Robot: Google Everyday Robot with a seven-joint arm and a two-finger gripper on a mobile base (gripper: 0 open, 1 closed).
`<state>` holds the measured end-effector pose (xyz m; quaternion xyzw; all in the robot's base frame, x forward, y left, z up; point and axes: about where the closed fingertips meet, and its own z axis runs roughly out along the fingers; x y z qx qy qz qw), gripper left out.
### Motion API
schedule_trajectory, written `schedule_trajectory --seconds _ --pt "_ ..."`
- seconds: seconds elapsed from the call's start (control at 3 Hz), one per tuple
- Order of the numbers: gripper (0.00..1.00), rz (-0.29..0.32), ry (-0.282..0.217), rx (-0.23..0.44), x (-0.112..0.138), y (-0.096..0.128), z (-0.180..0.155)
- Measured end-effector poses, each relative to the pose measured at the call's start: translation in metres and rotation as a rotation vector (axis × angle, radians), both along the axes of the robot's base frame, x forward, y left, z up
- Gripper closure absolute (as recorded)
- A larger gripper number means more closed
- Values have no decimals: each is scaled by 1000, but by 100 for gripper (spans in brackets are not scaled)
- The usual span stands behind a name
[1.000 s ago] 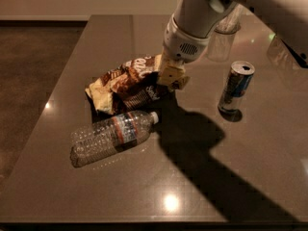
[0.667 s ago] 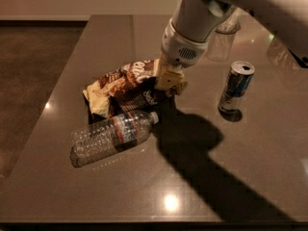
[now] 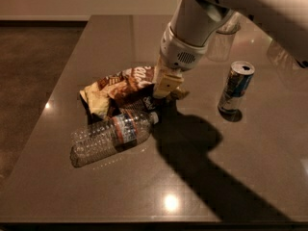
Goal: Move brown chip bag near water bottle
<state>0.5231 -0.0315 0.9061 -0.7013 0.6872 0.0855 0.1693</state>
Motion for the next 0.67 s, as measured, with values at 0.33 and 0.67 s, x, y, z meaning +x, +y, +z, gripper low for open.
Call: schedule_trajectory --seconds 0.33,0.67 --pt "4 2 -1 0 0 1 0" --pt "0 3 -1 0 0 2 -1"
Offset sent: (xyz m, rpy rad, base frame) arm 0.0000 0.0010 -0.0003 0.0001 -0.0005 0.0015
